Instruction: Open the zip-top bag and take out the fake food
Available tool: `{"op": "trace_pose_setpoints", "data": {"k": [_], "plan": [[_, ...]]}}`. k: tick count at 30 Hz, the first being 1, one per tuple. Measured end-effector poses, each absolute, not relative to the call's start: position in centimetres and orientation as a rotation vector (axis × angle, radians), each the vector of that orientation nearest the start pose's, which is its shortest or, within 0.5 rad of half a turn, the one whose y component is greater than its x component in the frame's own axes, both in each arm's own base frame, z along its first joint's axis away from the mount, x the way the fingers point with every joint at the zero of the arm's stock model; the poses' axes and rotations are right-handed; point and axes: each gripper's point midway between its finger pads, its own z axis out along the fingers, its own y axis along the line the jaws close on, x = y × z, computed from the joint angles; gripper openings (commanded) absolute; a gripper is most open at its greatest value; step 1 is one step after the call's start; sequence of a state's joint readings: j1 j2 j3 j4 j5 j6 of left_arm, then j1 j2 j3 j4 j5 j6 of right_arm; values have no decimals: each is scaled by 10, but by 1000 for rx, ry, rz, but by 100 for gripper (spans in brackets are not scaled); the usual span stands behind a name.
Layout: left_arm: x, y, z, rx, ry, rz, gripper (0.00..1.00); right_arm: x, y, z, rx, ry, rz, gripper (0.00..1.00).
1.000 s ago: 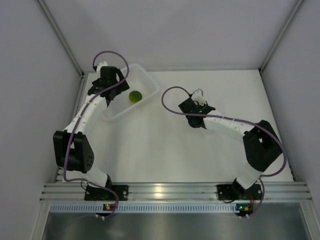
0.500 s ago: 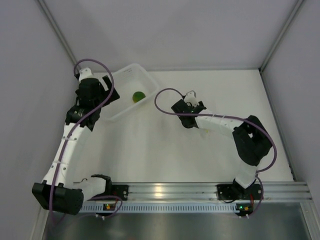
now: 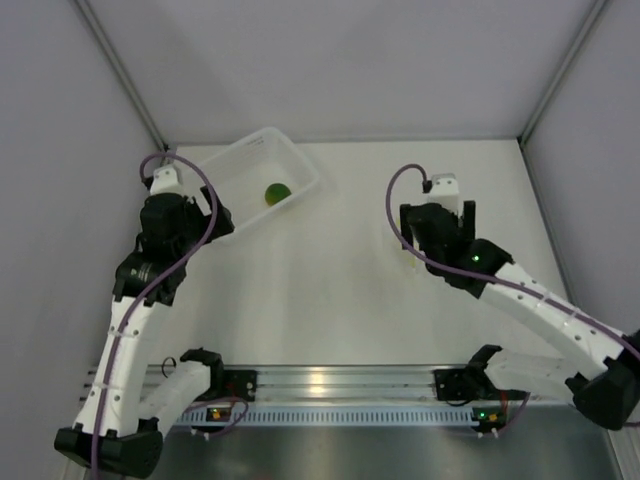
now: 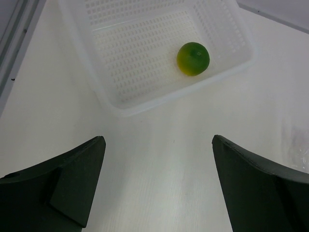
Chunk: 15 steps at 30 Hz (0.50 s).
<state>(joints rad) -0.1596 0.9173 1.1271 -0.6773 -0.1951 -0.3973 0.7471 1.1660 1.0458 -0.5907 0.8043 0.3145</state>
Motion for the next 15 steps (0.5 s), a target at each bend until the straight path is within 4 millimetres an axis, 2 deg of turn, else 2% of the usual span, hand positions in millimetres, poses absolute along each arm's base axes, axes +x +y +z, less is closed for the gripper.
{"op": "trace_pose_setpoints", "data": {"k": [3,8,15], "plan": [[274,-26,286,-340,1973,-159,98,276,96,236,-5,2000,-200,99],[253,-18,283,-328,1933,-132,98,253,71,267,87,1884,-99,99],[229,-6,271,-341,1889,-89,98,230,43,280,153,1818,-86,99]]}}
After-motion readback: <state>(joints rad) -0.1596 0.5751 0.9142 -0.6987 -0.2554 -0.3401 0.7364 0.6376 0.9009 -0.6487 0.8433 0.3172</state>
